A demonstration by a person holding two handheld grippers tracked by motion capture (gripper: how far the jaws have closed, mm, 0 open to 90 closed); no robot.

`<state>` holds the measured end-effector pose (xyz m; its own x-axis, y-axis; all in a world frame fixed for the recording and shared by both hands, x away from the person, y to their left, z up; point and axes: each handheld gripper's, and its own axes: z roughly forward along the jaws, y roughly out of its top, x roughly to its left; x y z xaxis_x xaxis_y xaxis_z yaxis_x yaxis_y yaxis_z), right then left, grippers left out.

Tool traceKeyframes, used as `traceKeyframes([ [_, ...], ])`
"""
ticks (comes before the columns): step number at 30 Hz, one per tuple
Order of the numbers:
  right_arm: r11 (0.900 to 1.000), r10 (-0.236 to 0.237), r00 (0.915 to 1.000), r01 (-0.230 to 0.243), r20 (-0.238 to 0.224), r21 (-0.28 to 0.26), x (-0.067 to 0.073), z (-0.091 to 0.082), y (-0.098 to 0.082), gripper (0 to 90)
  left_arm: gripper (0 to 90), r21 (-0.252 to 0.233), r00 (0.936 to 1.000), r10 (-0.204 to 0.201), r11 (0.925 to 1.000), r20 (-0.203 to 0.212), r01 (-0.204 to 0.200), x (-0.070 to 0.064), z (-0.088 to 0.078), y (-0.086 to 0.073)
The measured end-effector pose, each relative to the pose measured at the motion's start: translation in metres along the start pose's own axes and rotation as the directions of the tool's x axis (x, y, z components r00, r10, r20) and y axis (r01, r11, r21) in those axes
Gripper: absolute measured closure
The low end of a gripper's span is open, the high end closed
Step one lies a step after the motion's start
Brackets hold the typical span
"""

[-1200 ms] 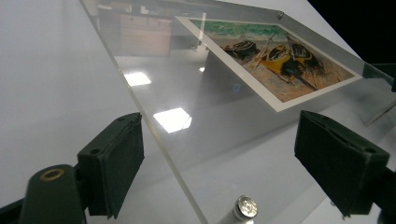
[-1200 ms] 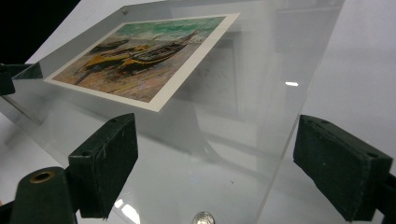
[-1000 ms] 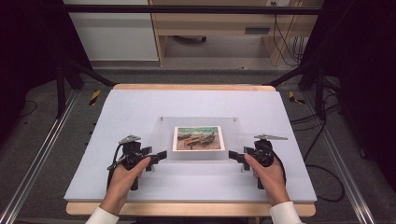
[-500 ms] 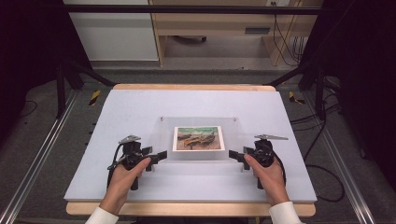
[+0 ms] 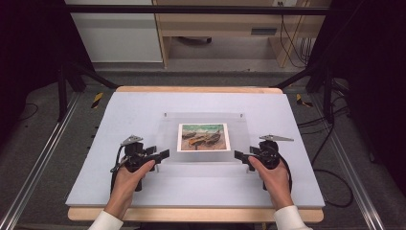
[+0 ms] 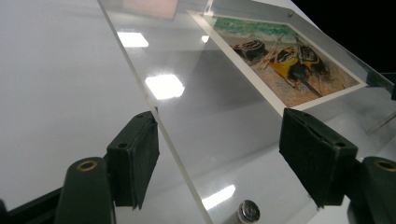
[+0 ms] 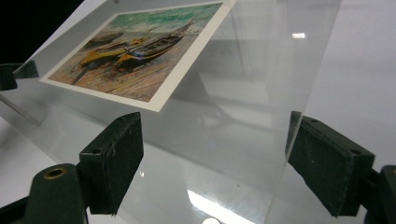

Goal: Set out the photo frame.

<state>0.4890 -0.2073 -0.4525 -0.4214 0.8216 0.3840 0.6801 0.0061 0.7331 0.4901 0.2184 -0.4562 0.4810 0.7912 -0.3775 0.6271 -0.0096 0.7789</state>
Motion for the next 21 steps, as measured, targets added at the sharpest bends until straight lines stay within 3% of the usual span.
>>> traceKeyframes([
  [8,0.998,-0.052,0.9986,0.052,0.015,-0.026,0.002,0.001,0.001,19.6,31.9,-0.033,0.9999,0.01,0.9994,-0.005,-0.01,0.0,-0.004,-0.003],
  [21,0.99,-0.127,0.9912,0.129,0.038,-0.053,0.013,-0.014,-0.013,22.7,37.9,-0.062,0.9978,0.054,0.9965,-0.038,-0.056,-0.011,-0.017,-0.012],
])
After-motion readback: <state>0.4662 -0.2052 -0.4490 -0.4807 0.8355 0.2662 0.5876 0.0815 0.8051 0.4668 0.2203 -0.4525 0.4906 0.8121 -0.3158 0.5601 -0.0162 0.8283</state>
